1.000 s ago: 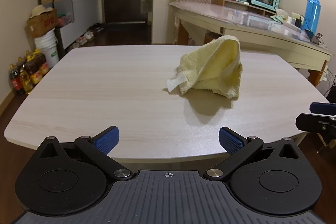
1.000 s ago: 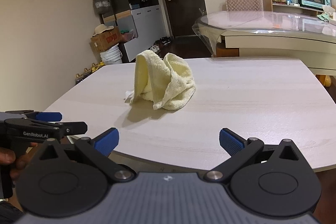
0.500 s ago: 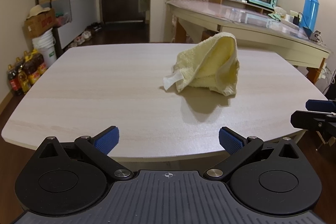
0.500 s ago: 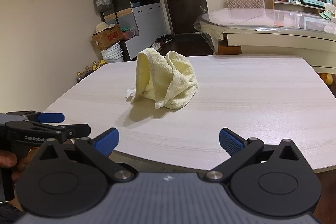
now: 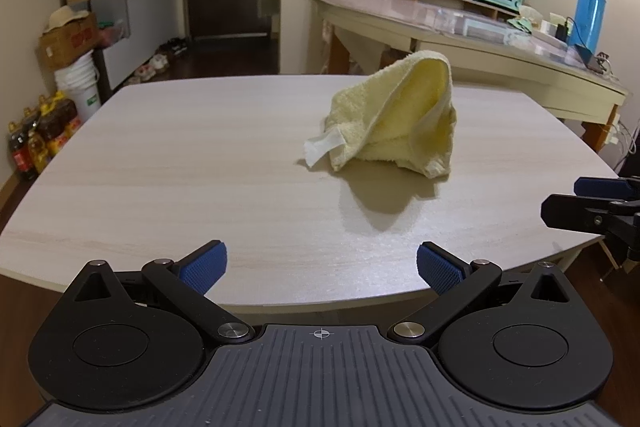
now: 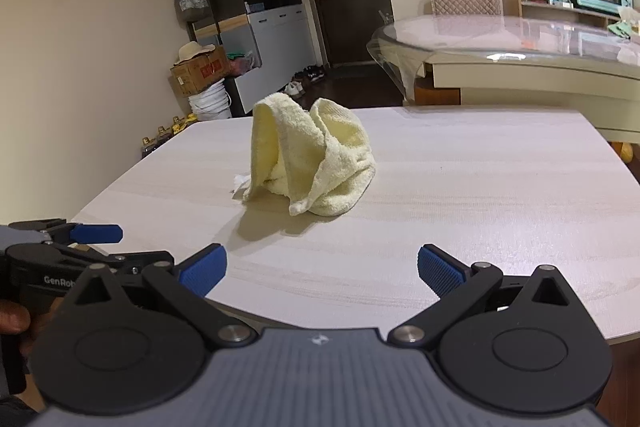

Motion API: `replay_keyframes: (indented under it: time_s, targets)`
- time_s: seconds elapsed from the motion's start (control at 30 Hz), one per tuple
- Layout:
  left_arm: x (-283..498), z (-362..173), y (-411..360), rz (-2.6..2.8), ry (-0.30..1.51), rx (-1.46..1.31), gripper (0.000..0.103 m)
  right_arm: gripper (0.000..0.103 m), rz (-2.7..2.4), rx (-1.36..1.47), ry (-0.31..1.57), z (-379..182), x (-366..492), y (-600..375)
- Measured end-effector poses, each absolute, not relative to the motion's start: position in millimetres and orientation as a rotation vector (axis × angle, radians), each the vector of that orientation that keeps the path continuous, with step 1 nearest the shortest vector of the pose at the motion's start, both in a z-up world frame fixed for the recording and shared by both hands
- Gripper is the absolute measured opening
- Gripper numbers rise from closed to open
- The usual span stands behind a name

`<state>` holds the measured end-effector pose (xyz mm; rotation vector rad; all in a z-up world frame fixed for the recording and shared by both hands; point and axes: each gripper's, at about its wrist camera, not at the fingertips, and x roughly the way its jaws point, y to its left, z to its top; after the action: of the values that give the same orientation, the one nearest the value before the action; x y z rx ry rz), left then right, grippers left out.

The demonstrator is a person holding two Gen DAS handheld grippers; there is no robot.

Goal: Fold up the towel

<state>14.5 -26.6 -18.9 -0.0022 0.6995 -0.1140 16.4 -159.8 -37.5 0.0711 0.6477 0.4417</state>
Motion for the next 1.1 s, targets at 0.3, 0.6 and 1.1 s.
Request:
replay_keyframes:
  time_s: [0.3, 0.6, 1.1]
  targets:
    - [26, -18, -23, -0.131, 0.664, 0.009, 0.103, 0.101, 0.474, 0.063, 0.674, -42, 42, -155]
    - [58, -16, -20, -0.193, 0.606, 0.104, 0.103, 0.051, 0.502, 0.055, 0.68, -46, 84, -137]
    - [86, -31, -31, -0.422, 0.491, 0.284, 0.103, 0.003, 0.53, 0.221, 0.706, -61, 113, -150]
